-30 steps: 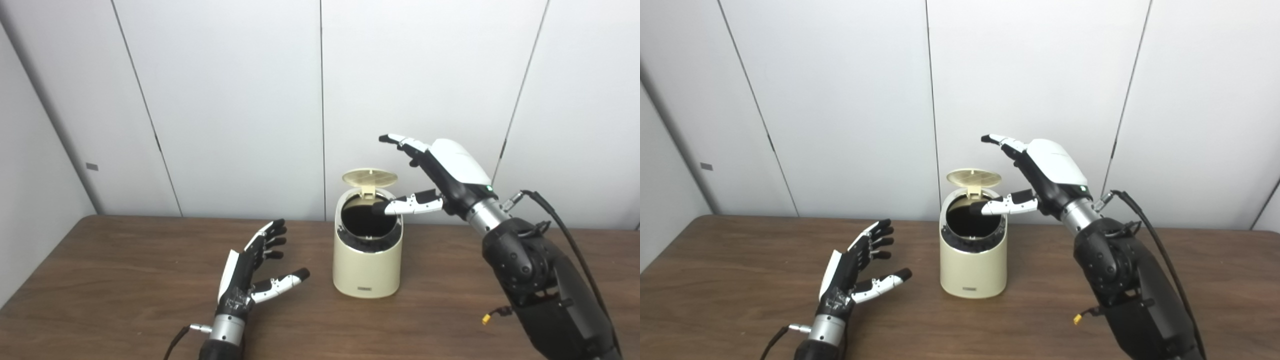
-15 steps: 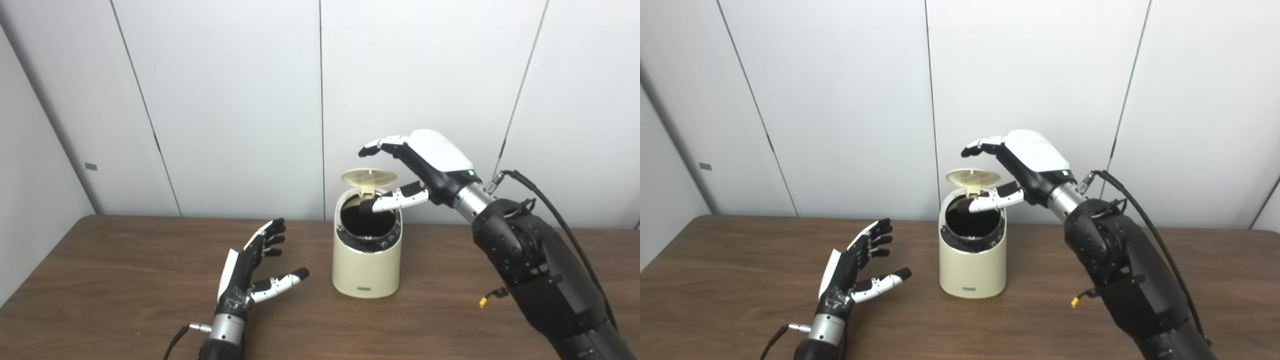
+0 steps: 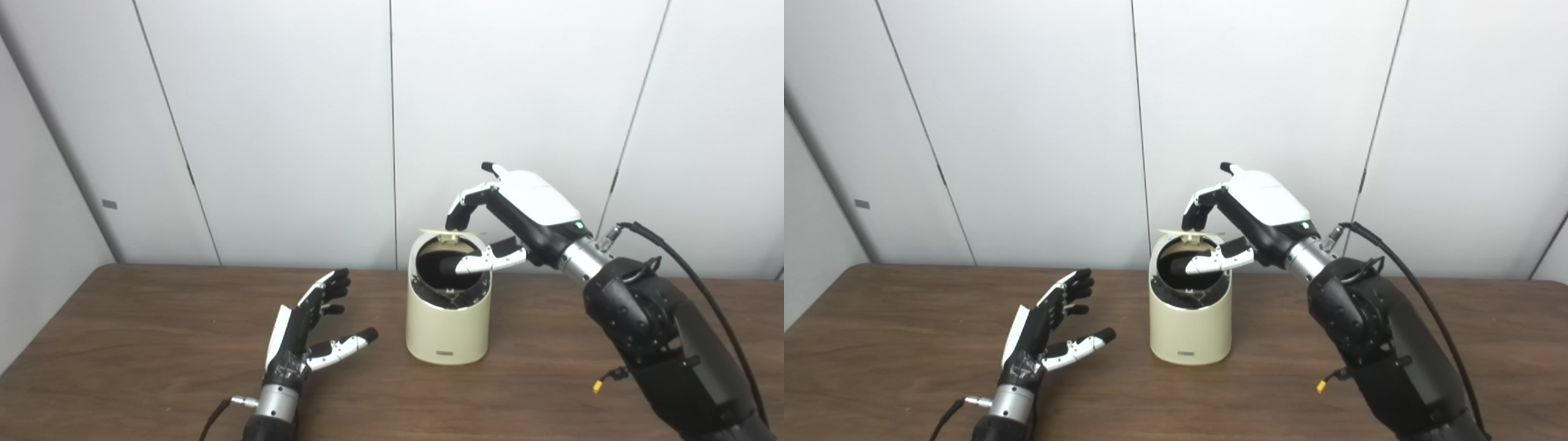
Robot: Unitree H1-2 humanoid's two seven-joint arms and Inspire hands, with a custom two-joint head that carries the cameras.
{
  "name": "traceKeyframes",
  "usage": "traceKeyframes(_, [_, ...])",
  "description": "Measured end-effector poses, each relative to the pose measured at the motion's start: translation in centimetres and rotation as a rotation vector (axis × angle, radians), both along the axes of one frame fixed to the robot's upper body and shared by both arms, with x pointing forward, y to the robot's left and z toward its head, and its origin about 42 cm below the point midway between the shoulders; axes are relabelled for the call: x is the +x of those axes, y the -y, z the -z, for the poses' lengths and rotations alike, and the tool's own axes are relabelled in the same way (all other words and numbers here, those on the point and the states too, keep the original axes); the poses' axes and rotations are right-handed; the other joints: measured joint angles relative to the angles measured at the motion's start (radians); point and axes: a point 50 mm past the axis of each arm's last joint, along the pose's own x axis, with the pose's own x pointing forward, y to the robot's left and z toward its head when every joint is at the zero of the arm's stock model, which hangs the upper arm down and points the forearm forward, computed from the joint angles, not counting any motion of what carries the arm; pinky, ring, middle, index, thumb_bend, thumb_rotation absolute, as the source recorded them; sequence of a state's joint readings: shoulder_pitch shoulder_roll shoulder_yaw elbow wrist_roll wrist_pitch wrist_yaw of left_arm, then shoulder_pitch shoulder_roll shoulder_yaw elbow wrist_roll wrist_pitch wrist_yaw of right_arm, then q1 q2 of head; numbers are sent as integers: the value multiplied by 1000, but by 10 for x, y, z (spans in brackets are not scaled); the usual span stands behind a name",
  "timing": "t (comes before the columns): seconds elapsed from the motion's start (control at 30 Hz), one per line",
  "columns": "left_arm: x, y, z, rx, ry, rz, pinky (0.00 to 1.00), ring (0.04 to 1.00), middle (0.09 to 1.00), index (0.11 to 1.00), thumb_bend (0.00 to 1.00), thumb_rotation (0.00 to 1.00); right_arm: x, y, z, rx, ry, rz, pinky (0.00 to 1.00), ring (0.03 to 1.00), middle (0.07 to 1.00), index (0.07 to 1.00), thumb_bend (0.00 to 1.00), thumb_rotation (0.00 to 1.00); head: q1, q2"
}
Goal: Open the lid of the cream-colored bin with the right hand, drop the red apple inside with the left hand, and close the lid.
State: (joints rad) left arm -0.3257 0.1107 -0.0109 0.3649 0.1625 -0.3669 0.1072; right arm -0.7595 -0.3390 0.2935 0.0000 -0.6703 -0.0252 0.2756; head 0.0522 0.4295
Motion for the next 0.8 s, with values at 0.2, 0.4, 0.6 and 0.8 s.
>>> traceKeyframes(0.2, [-2,0,0,-3,-8,-5,740,818,832,865,766,186,-4,3,3,-18,3,-12,993,727,546,535,612,553,2,9])
traceKeyframes(0.4, [-2,0,0,-2,-13,-7,751,823,833,865,766,184,-10,3,5,-31,0,-26,961,718,541,540,623,570,5,11])
traceKeyframes(0.6, [-3,-1,0,-3,-20,-12,760,827,836,866,773,207,-12,0,12,-58,-11,-49,950,712,533,540,641,585,6,17])
traceKeyframes(0.8, [-4,-1,0,-4,-20,-12,760,833,835,861,778,208,-17,-1,26,-74,-33,-63,943,724,551,554,640,560,11,25])
